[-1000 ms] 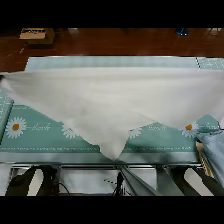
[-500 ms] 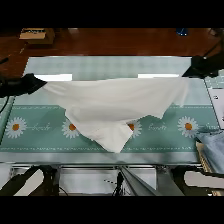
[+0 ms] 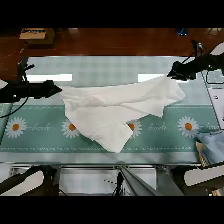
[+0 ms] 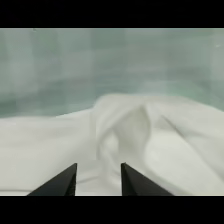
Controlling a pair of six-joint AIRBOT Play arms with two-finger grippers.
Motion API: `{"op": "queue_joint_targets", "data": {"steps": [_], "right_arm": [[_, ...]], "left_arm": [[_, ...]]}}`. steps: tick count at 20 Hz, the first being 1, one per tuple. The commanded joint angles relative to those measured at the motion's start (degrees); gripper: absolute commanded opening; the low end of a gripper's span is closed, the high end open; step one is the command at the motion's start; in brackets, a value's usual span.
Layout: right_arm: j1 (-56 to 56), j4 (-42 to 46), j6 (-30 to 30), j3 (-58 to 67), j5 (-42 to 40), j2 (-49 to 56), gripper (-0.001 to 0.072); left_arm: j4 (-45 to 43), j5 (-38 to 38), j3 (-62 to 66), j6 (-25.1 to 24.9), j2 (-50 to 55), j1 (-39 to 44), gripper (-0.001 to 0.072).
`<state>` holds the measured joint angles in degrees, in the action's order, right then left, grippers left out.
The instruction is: Fold the shirts.
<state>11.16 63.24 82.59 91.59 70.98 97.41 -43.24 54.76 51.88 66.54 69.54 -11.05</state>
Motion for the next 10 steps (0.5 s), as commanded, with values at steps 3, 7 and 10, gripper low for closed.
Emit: {"op": "queue_joint_targets", "data": {"steps": [3, 7, 10], "right_arm": [[5.8, 20.3, -1.5, 0.1, 9.6, -6.4, 0.044], [17.7, 7.3, -0.9, -11.2, 13.8, -10.3, 0.0441], [19.0, -6.5, -7.2, -28.9, 8.7, -13.8, 0.0453]], "left_arm": [[0.0, -0.2, 0.0, -0.1, 0.5, 0.7, 0.0019], [0.0, -0.2, 0.0, -0.1, 0.5, 0.7, 0.0019], [0.0, -0.2, 0.0, -0.1, 0.5, 0.7, 0.0018]]}}
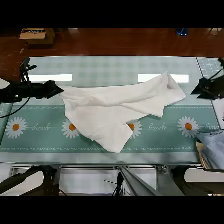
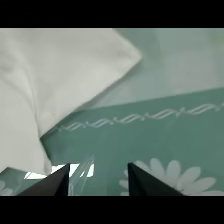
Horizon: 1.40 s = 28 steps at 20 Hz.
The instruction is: Fold the shirts.
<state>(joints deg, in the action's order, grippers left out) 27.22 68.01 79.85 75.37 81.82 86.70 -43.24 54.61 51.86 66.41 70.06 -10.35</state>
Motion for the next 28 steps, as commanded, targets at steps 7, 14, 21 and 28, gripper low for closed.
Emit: {"op": "queue_joint_targets", "data": {"steps": [7, 14, 21, 28], "right_arm": [[-5.4, -18.8, -6.5, -27.1, -16.5, -4.5, 0.0523], [-16.6, -16.8, 1.1, -27.1, -26.4, -4.1, 0.0519], [-15.6, -11.9, 1.2, -25.3, -17.7, -7.9, 0.0084], [-2.8, -22.3, -9.0, -18.7, -8.5, -29.0, 0.0017]], "left_arm": [[0.0, 0.0, 0.0, 0.0, 0.0, 0.0, 0.0019], [0.0, 0.0, 0.5, -0.9, 0.0, -0.1, 0.0019], [0.0, 0.0, 3.5, -1.5, 0.0, -1.0, 0.0019], [3.9, 5.3, 13.8, -1.2, -0.9, -2.3, 0.0018]]}}
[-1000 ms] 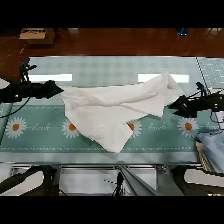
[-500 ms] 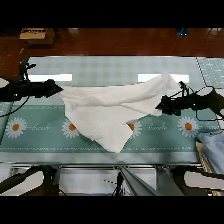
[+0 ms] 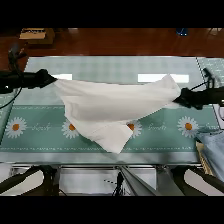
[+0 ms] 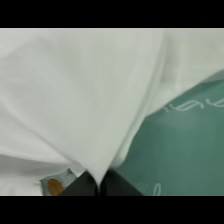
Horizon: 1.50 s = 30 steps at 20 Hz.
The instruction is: Fold the shirts.
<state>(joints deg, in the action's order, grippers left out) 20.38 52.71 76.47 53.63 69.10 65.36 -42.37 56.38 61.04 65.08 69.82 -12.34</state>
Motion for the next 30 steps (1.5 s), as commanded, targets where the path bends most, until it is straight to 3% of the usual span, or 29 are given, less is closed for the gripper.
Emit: {"op": "queue_joint_targets", "data": {"steps": [1, 5, 8, 9, 12, 14, 16, 20, 22, 27, 30], "right_arm": [[5.1, -11.6, -6.8, 5.6, 4.5, -10.5, 0.0018], [6.6, -25.0, -6.7, 23.5, -2.1, -17.6, 0.0018], [6.6, -22.7, -2.1, 42.9, -8.4, -18.3, 0.0018], [6.6, -19.5, -0.8, 48.9, -9.6, -18.3, 0.0018], [6.6, 0.6, 7.3, 65.4, -6.4, -18.3, 0.0018], [6.6, 14.4, 11.2, 71.4, -0.4, -19.9, 0.0018], [6.6, 21.5, 11.5, 71.5, 8.3, -23.2, 0.0018], [6.6, 21.8, 11.4, 71.2, 30.6, -24.7, 0.0018], [5.8, 21.2, 10.3, 68.7, 34.7, -24.7, 0.0018], [-3.4, 21.1, 8.5, 43.8, 36.1, -23.3, 0.0017], [-8.3, 21.4, 5.3, 30.8, 34.2, -17.0, 0.0018]], "left_arm": [[5.4, 5.1, 7.8, 0.1, -1.6, -0.3, 0.0018], [9.2, 5.6, 26.9, 0.1, -8.9, -0.3, 0.0018], [6.1, 4.6, 44.8, 0.1, -15.8, -0.3, 0.0017], [2.7, 3.9, 49.9, 0.6, -18.4, -0.3, 0.0017], [-16.8, 4.0, 58.4, 14.1, -26.5, -0.3, 0.0016], [-27.4, 7.1, 58.2, 19.5, -32.9, -0.3, 0.0015], [-32.2, 14.9, 58.2, 22.1, -37.0, -0.3, 0.0016], [-33.1, 36.2, 57.4, 23.3, -37.7, -0.3, 0.0015], [-33.1, 41.9, 53.6, 22.6, -37.7, -0.3, 0.0015], [-30.7, 43.6, 33.8, 20.5, -36.5, -0.3, 0.0016], [-22.8, 37.3, 19.5, 17.2, -32.8, -0.3, 0.0015]]}}
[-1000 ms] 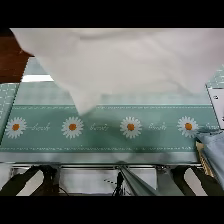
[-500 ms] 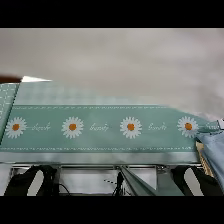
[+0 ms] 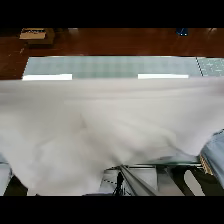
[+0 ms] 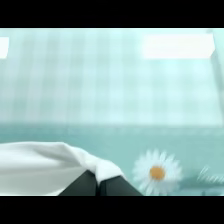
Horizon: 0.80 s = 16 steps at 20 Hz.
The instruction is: Fold the shirts.
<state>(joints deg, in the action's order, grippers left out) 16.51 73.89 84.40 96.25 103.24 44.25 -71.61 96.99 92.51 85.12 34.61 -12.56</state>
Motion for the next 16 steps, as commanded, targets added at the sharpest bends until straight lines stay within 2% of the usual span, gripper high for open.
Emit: {"op": "queue_joint_targets", "data": {"steps": [1, 2, 5, 8, 10, 13, 16], "right_arm": [[-5.7, 0.2, -2.9, -13.2, -2.5, 7.5, 0.0018], [-6.6, 0.2, -3.5, -13.2, -5.8, 11.0, 0.0018], [-8.5, -0.3, -3.7, -13.2, -22.9, 21.2, 0.0018], [-9.9, -2.0, -3.7, -13.2, -40.1, 29.8, 0.0018], [-10.3, -3.9, -3.7, -13.2, -49.5, 34.5, 0.0017], [-10.3, -8.7, -3.7, -13.2, -60.8, 40.5, 0.0017], [-10.3, -9.2, -3.9, -13.2, -66.4, 45.5, 0.0018]], "left_arm": [[8.6, -7.3, -15.9, -4.3, 4.4, 0.0, 0.0016], [9.8, -11.4, -19.1, -5.6, 7.0, 0.1, 0.0016], [10.0, -24.2, -22.7, -7.1, 17.6, 1.0, 0.0017], [10.1, -37.9, -22.6, -14.2, 27.8, 4.7, 0.0016], [10.2, -46.4, -22.6, -14.2, 33.6, 7.2, 0.0017], [10.1, -58.5, -22.6, -14.2, 41.3, 11.0, 0.0017], [10.1, -65.9, -22.6, -14.1, 47.6, 13.0, 0.0017]]}}
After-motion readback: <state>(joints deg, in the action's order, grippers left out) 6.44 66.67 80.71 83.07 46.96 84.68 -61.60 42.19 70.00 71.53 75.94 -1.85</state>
